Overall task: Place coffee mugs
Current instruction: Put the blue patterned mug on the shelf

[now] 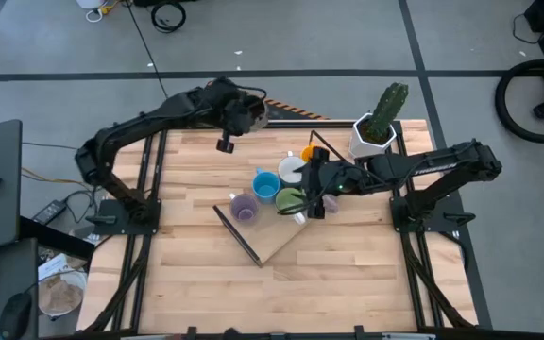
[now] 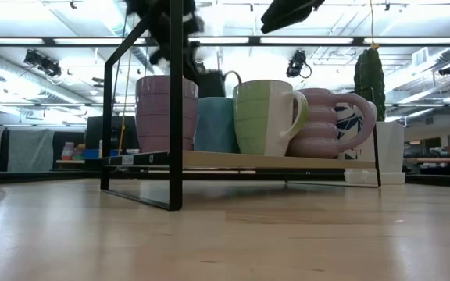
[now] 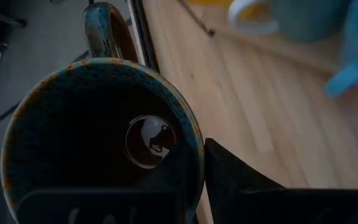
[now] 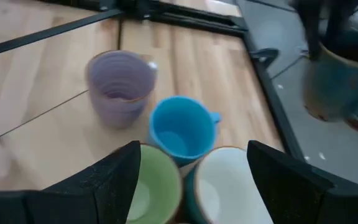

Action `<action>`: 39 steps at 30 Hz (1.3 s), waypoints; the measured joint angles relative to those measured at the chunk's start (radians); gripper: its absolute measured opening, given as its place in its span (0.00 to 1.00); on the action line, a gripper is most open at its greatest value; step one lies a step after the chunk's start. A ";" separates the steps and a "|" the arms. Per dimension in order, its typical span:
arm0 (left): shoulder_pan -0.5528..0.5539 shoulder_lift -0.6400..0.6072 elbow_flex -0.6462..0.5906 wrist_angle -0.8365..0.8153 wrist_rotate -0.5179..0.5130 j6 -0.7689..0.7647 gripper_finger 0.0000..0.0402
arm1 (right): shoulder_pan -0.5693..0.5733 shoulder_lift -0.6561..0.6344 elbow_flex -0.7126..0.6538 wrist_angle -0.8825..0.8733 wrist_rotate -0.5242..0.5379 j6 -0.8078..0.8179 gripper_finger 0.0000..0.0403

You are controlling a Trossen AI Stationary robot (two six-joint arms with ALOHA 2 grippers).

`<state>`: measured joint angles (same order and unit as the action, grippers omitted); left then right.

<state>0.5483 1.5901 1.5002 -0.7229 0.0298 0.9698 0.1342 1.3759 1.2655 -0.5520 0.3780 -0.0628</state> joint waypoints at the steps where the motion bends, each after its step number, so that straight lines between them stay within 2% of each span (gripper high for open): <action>1: -0.016 -0.022 0.000 -0.012 -0.002 -0.010 0.09 | -0.005 -0.001 0.000 0.005 0.013 0.002 0.75; 4: -0.074 -0.080 0.000 -0.062 -0.008 -0.037 0.09 | -0.008 -0.002 0.000 0.037 0.064 0.016 0.75; 8: -0.170 -0.151 0.001 -0.123 0.022 -0.096 0.09 | 0.013 -0.004 0.000 0.130 0.205 0.010 0.74; 14: -0.351 -0.186 0.000 -0.155 0.023 -0.233 0.09 | 0.066 -0.004 0.000 0.275 0.287 -0.024 0.71; 21: -0.527 -0.184 0.000 -0.130 -0.099 -0.320 0.09 | 0.127 0.005 0.000 0.335 0.335 -0.079 0.67; 24: -0.579 -0.183 0.000 -0.092 -0.141 -0.354 0.09 | 0.141 0.008 0.000 0.343 0.316 -0.064 0.66; 32: -0.653 -0.182 0.000 -0.054 -0.184 -0.383 0.09 | 0.185 0.013 0.000 0.339 0.306 -0.034 0.56; 39: -0.674 -0.182 0.000 -0.020 -0.186 -0.382 0.09 | 0.191 0.013 0.000 0.346 0.305 -0.017 0.45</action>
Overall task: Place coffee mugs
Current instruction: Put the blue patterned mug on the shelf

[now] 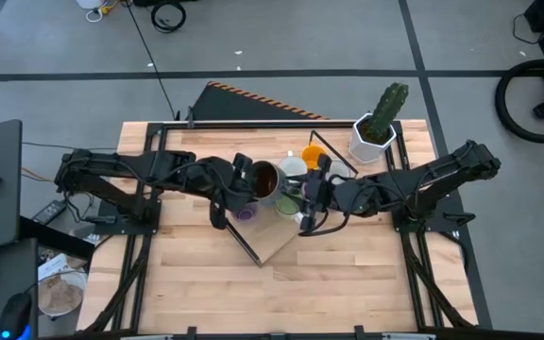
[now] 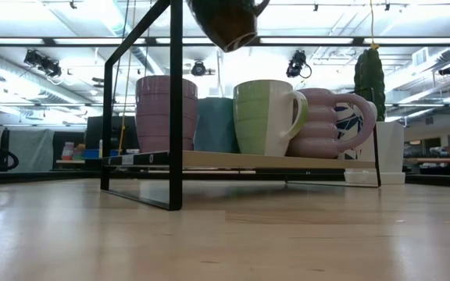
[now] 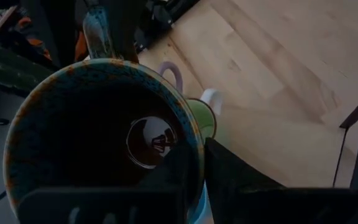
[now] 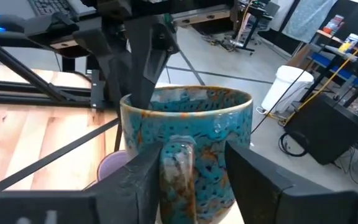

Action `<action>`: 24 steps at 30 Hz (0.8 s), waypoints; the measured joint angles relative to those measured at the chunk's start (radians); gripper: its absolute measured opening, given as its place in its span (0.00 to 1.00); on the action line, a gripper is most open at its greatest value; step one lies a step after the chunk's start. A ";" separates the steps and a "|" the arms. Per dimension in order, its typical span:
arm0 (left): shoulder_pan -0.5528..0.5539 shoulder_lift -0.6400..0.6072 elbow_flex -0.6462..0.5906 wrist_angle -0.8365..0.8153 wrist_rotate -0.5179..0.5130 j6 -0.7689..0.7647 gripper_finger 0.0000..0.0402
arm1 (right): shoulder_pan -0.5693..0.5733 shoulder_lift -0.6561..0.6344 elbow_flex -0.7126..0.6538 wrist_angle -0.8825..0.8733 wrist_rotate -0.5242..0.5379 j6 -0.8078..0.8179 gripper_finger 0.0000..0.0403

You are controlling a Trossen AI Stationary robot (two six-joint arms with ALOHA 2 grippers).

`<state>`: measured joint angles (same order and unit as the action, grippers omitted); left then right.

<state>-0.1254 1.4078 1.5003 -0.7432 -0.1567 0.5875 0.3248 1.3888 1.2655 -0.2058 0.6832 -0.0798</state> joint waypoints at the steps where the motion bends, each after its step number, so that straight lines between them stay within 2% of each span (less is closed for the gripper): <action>1: -0.002 0.000 0.000 -0.001 0.000 0.000 0.09 | 0.000 0.000 0.000 0.001 -0.003 -0.001 0.43; 9: -0.003 0.000 0.000 0.020 0.000 0.020 0.09 | -0.007 0.000 0.000 0.005 -0.053 -0.001 0.33; 17: -0.002 0.000 0.000 0.026 0.002 0.009 0.09 | -0.012 -0.001 0.000 -0.002 -0.058 -0.008 0.16; 21: -0.002 0.000 0.000 0.027 0.003 -0.005 0.09 | -0.012 -0.001 0.000 -0.003 -0.056 -0.010 0.15; 24: -0.004 0.000 0.000 0.027 0.008 0.004 0.16 | -0.012 -0.001 0.000 -0.004 -0.072 -0.010 0.14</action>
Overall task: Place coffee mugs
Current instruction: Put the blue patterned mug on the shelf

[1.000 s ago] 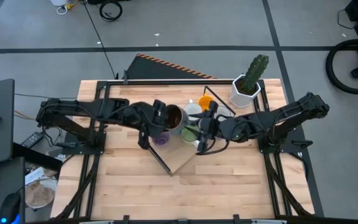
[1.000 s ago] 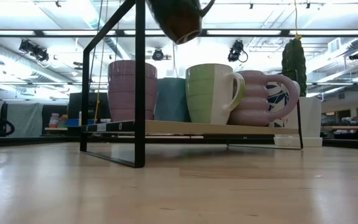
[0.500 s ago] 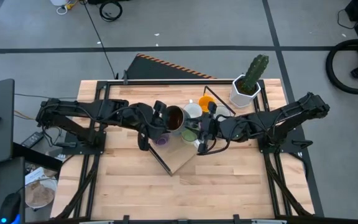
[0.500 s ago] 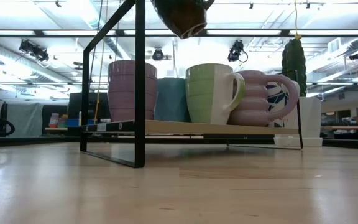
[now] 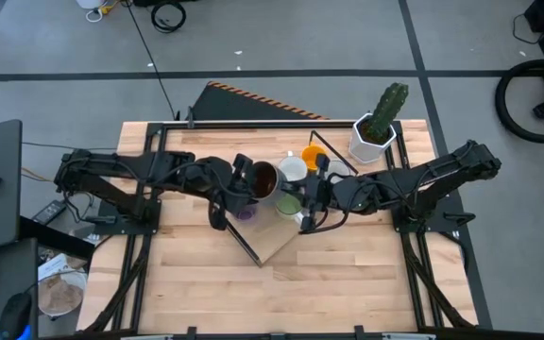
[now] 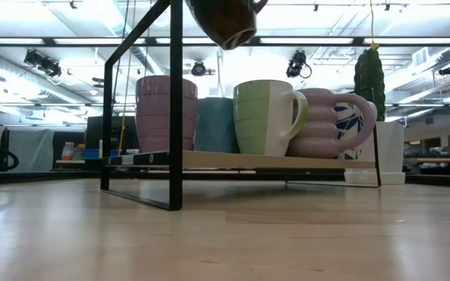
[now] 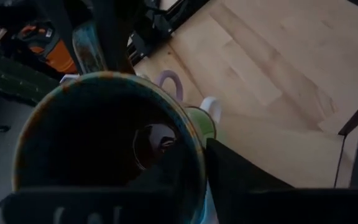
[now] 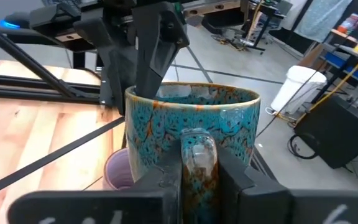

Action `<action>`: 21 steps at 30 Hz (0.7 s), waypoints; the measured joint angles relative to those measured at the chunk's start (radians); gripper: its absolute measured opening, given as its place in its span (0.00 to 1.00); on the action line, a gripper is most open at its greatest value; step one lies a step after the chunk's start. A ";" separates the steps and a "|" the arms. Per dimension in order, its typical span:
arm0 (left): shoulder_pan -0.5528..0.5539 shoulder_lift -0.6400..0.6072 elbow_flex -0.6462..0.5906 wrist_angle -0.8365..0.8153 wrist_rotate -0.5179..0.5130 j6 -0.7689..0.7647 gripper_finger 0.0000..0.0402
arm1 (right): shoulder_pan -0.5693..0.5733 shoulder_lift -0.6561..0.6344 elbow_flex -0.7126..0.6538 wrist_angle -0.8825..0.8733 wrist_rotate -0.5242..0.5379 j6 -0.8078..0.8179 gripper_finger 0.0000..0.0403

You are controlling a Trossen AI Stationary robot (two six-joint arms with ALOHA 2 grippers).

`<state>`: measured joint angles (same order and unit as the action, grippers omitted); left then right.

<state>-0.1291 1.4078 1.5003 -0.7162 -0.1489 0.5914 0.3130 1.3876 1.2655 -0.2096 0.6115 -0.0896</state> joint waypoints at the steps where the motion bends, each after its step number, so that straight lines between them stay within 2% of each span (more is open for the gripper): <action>1: -0.001 0.000 0.000 0.001 0.003 0.003 0.18 | 0.000 0.000 0.000 0.000 -0.005 0.000 0.14; 5: -0.002 0.000 0.000 0.006 0.007 -0.003 0.20 | 0.001 0.000 0.000 0.004 -0.016 0.000 0.14; 14: 0.000 -0.001 0.000 0.007 0.025 -0.057 0.17 | 0.004 0.000 0.000 0.005 -0.032 0.035 0.14; 21: -0.004 0.000 0.000 0.015 0.034 -0.141 0.28 | 0.028 0.001 0.000 -0.004 -0.026 0.068 0.14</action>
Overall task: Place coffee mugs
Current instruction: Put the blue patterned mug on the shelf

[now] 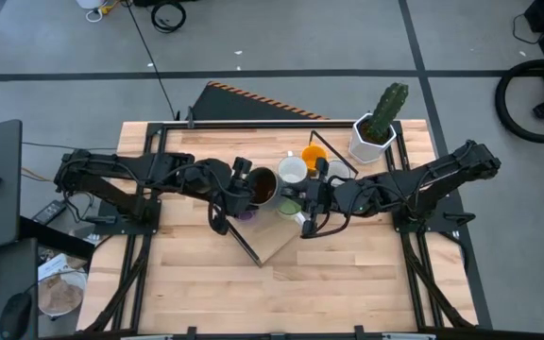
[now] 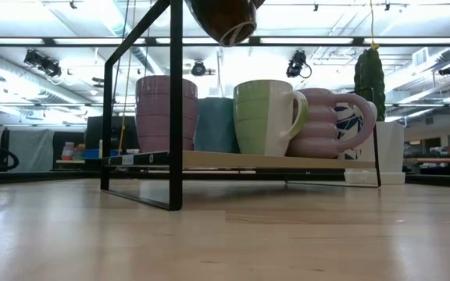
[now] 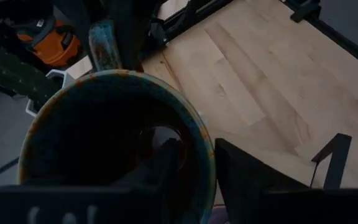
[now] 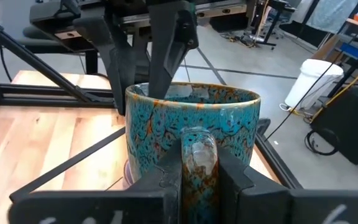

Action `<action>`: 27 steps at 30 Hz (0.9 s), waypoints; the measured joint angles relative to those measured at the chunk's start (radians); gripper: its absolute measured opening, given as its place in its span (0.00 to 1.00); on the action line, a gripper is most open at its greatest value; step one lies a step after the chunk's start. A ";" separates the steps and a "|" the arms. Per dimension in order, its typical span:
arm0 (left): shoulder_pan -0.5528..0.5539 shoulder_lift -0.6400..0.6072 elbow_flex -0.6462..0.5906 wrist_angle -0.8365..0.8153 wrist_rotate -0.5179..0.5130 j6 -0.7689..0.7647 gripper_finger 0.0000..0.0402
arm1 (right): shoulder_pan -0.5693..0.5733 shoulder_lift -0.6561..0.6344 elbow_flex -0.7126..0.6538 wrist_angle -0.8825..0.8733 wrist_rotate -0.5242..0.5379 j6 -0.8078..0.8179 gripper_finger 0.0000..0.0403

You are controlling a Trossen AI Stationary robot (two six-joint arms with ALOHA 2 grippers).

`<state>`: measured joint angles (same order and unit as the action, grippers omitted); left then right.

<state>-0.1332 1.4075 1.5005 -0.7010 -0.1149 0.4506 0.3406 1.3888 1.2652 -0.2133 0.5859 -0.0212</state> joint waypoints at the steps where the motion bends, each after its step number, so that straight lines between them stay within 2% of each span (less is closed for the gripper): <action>1: -0.006 0.000 0.000 0.001 0.000 -0.008 0.30 | 0.002 0.000 0.000 -0.004 0.002 0.005 0.14; 7: -0.023 0.002 0.000 0.013 -0.011 -0.033 0.42 | 0.012 0.000 0.000 -0.020 0.001 0.031 0.14; 11: -0.023 0.002 0.000 0.007 -0.009 -0.052 0.47 | 0.013 0.001 -0.017 -0.007 0.007 0.031 0.14; 22: -0.022 -0.014 0.002 -0.009 0.063 -0.071 0.45 | 0.021 0.002 -0.074 0.034 0.010 0.060 0.14; 27: -0.030 -0.061 0.003 -0.010 0.085 -0.101 0.45 | 0.056 0.002 -0.078 0.036 0.045 0.073 0.14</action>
<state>-0.1628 1.3464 1.5034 -0.7108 -0.0298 0.3495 0.3969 1.3910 1.1873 -0.1770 0.6308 0.0518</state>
